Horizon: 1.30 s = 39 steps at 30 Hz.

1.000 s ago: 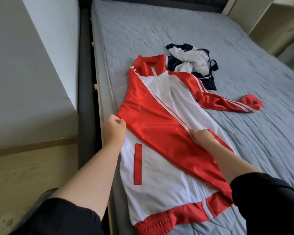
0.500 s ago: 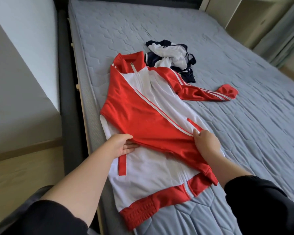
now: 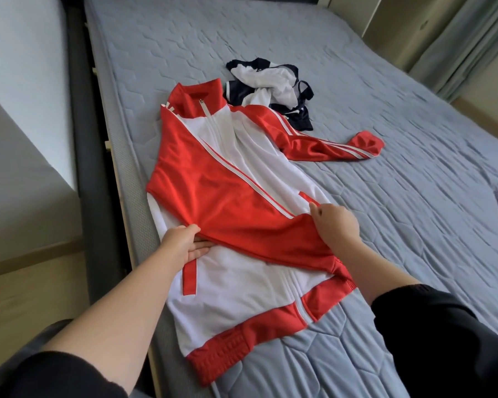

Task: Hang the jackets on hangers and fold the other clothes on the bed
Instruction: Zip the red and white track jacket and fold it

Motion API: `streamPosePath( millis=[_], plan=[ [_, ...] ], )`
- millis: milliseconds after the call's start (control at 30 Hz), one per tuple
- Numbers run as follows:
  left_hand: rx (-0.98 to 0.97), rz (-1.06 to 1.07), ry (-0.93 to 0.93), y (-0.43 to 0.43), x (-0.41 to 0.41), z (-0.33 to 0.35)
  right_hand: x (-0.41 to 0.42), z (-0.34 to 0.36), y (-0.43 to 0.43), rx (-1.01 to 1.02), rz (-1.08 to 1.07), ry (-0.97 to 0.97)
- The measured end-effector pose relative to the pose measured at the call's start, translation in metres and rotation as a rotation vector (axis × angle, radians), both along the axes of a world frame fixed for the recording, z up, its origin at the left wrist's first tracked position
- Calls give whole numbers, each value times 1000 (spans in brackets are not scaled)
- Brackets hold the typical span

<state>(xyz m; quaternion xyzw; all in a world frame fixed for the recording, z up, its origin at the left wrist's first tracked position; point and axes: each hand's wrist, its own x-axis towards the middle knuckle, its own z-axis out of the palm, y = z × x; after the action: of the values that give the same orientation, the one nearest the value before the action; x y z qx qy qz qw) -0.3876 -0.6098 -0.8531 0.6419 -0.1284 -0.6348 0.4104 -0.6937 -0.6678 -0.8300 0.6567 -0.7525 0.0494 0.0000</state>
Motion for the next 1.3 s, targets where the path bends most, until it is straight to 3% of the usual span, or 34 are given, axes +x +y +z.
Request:
streamPosePath(
  millis=[100,233,300,367,467,667,867,1000,1167,1300],
  plan=[
    [-4,-12,13,2,3,-2,3,3,-9,40,47,111],
    [-9,-32,72,1,7,-4,-3,-6,-5,328,-17,285],
    [-21,13,148,-1,10,-4,3,-11,-1,300,5,350],
    [-49,104,264,-5,15,-3,17,-13,1,120,105,279],
    [-116,227,419,-14,21,2,56,-10,7,-94,328,-1],
    [-231,390,593,-30,40,8,140,-14,6,45,581,-98],
    [-372,420,780,-47,60,9,216,-12,-40,130,540,-290],
    [-330,475,682,-64,60,11,257,1,-91,95,336,-519],
    [-137,713,259,-79,54,4,301,13,-154,163,148,-671],
    [-44,883,362,-77,64,-6,321,6,-184,211,167,-555]
  ],
)
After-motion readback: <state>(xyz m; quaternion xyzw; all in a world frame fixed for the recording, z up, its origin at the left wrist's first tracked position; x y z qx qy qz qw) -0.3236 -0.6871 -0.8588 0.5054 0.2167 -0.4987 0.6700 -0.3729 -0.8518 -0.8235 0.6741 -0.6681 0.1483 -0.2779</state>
